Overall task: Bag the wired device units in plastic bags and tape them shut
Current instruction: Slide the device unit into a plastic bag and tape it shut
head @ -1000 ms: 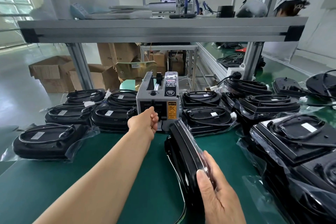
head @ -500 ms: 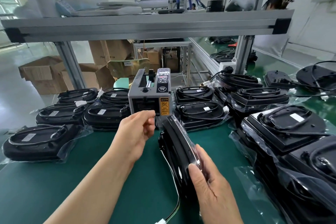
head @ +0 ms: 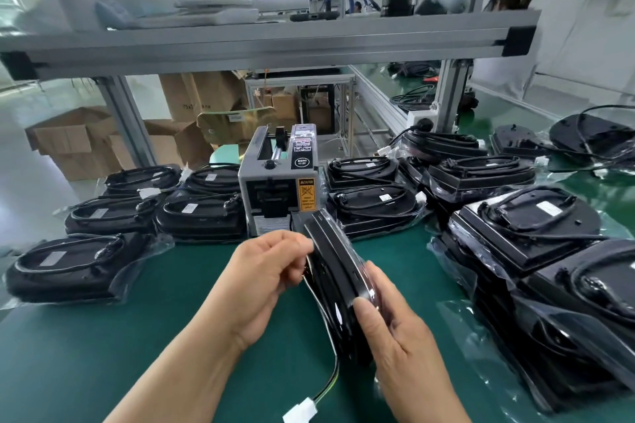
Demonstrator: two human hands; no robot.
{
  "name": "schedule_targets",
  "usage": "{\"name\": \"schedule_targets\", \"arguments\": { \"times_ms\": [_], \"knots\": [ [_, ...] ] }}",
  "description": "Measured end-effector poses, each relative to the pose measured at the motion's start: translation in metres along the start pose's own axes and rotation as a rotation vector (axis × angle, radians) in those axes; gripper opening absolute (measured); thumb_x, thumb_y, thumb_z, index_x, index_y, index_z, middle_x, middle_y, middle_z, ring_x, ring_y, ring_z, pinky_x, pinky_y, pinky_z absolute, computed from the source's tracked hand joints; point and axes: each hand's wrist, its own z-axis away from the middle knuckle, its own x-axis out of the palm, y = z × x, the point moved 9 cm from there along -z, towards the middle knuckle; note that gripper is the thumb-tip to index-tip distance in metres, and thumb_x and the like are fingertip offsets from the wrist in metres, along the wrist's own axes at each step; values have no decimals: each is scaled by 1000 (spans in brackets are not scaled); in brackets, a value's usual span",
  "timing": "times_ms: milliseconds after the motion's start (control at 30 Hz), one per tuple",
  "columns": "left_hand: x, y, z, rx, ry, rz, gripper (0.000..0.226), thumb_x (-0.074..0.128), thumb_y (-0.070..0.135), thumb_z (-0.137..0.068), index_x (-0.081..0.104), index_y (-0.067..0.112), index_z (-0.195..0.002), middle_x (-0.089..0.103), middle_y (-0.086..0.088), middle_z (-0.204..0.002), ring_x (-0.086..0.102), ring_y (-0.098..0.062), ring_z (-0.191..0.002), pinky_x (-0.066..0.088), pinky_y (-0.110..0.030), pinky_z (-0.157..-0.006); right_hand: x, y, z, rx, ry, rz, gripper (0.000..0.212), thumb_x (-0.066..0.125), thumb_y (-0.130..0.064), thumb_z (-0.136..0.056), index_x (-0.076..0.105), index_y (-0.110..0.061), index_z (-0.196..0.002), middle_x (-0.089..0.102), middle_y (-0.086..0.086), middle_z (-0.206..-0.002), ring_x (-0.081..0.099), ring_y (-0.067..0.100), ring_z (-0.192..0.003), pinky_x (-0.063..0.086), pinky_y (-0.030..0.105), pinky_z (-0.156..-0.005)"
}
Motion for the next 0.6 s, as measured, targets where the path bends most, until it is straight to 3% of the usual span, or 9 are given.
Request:
{"name": "schedule_targets", "arguments": {
  "times_ms": [100, 200, 400, 533, 600],
  "knots": [
    [-31, -8, -27, -84, 188, 136, 18, 68, 14, -89, 65, 16, -71, 54, 4, -61, 47, -7, -51, 45, -18, -51, 0, 1, 0, 5, 0, 16, 57, 51, -58, -78, 42, -52, -134, 56, -52, -106, 51, -30, -101, 33, -8, -78],
    [-59, -31, -58, -295, 408, 270, 13, 68, 22, -93, 65, 16, -81, 56, 8, -56, 47, -2, -41, 42, -18, -49, 1, 3, 1, 14, 0, 31, 62, 48, -62, -77, 40, -52, -137, 52, -57, -104, 48, -32, -100, 32, -10, -77],
    [-63, -46, -101, -462, 494, 373, 30, 62, 25, -98, 57, 14, -71, 48, 10, -40, 41, 1, -34, 33, -15, -53, 1, 4, 0, 18, 6, 33, 61, 49, -59, -78, 40, -51, -138, 57, -52, -101, 53, -28, -96, 34, -8, -76],
    [-61, -47, -113, -475, 539, 408, 22, 64, 20, -96, 57, 15, -76, 52, 9, -41, 44, 1, -29, 33, -15, -53, 1, 5, 0, 18, -3, 15, 61, 51, -56, -80, 40, -49, -139, 52, -57, -104, 49, -32, -101, 32, -9, -78],
    [-62, -48, -116, -467, 601, 439, 6, 63, 18, -95, 59, 18, -92, 55, 9, -50, 45, 0, -34, 34, -16, -51, 1, 4, 0, 13, -6, 8, 61, 52, -54, -81, 41, -46, -140, 52, -56, -108, 48, -31, -104, 32, -9, -80]
  ]
}}
